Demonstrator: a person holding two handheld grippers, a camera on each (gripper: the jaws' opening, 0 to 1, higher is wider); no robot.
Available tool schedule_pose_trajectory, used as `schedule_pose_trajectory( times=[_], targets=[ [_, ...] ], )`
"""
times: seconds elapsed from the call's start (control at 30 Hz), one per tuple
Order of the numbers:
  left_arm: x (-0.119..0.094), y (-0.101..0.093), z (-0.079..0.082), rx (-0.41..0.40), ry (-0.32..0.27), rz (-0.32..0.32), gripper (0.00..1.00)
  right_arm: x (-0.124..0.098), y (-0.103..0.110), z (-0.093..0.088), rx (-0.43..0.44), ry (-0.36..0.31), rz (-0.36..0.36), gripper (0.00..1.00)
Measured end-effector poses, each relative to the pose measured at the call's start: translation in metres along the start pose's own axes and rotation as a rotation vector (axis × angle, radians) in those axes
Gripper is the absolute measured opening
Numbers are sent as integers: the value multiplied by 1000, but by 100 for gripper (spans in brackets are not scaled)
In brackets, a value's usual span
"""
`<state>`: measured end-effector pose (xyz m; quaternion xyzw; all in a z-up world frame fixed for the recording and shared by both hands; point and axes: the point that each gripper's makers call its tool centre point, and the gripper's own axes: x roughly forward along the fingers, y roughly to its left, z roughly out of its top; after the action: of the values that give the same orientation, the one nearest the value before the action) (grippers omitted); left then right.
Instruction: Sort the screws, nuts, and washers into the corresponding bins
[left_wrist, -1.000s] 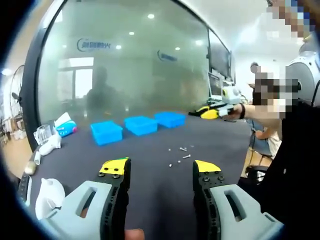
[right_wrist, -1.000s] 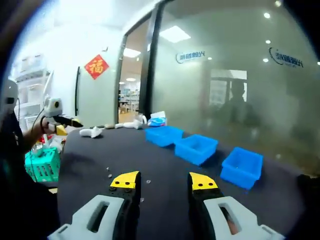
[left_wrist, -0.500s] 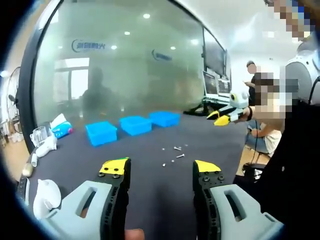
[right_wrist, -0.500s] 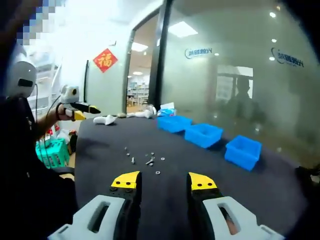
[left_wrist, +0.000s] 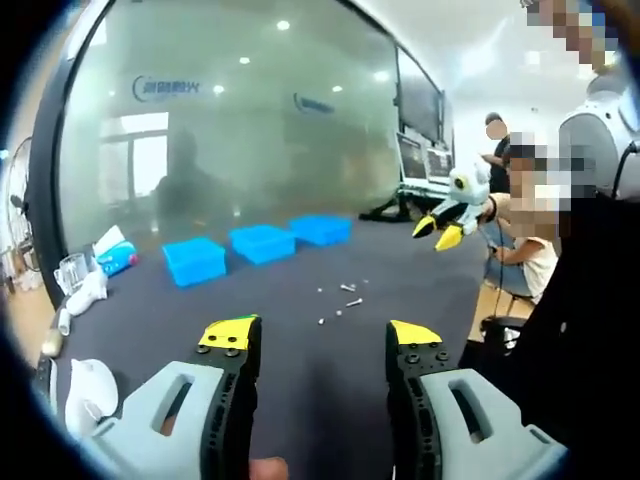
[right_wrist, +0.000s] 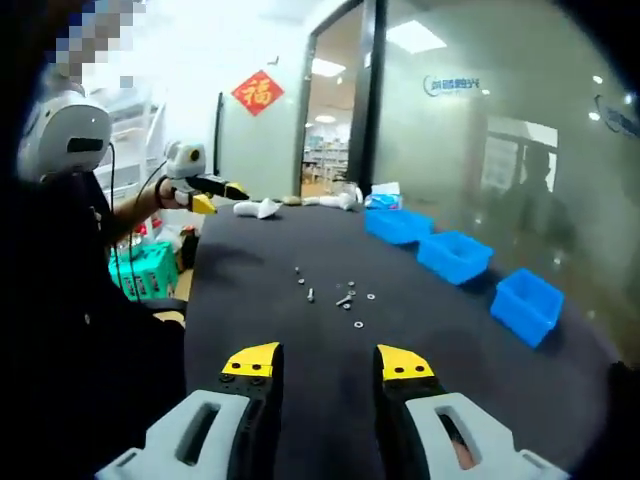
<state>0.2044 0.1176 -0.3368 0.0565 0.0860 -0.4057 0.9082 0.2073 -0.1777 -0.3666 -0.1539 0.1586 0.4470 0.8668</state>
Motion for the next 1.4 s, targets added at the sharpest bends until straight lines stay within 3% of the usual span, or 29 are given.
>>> schedule_pose_trajectory(
  times=[0.3, 0.5, 0.73, 1.03, 1.4],
  targets=[
    [2, 0, -5, 10, 34, -16, 49, 8, 0, 4, -32, 37, 27, 31],
    [6, -3, -9, 22, 65, -39, 49, 18, 0, 17, -33, 63, 57, 28],
    [9, -2, -9, 21, 66, -45, 49, 49, 10, 30, -89, 171, 130, 26],
    [11, 1, -13, 3, 57, -43, 49, 96, 14, 34, -146, 280, 200, 24],
    [10, 6, -19, -20, 40, -38, 49, 142, 34, 18, -187, 422, 293, 21]
  ],
)
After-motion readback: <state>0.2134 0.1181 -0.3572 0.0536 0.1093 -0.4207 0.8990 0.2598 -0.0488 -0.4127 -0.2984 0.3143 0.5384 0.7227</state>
